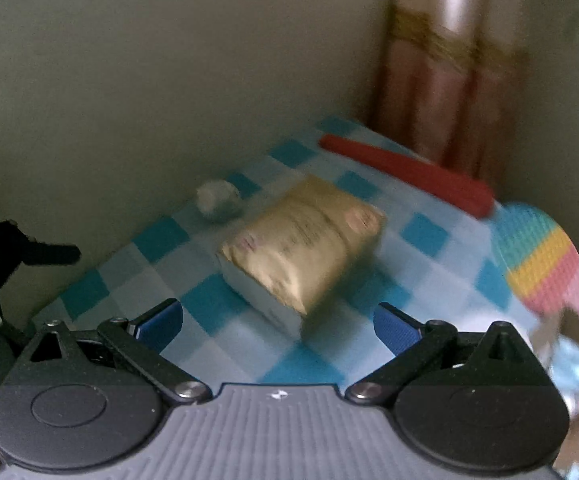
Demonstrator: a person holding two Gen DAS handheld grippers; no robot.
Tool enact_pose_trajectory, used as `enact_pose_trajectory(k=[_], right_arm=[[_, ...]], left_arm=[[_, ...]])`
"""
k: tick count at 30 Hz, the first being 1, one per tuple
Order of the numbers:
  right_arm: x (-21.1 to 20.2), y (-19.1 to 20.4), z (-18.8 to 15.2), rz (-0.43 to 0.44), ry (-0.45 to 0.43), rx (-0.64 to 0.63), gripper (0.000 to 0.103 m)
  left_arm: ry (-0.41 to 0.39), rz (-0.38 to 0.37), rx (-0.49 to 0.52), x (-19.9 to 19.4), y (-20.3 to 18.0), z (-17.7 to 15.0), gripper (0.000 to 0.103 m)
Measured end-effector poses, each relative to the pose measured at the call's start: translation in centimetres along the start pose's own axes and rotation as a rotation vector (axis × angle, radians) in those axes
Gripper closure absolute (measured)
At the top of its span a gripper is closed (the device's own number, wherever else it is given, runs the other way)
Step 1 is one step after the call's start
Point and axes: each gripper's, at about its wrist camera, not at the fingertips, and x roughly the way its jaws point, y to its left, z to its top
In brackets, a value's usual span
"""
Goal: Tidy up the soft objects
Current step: 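Move both open tools back over the checked cloth toward the white plush toy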
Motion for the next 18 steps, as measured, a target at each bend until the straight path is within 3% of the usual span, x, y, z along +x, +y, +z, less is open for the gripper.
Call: enact_pose_trajectory(k=[5, 14, 18], right_arm=[[2.3, 0.9, 3.4, 0.045, 0.004, -0.131, 0.003], [7.7, 2.6, 10.0, 0.138, 0.130, -0.380, 0.028], [10.9, 3.0, 11.7, 0.151, 0.200, -0.457, 0.047]], left_arm=[[0.021, 0.003, 0.010, 0.4, -0.1, -0.5, 0.002], [0.042, -0.020, -0.015, 1.1, 0.0, -1.3, 0.002], [0.057, -0.029, -0.033, 1.7, 0.1, -1.5, 0.002]])
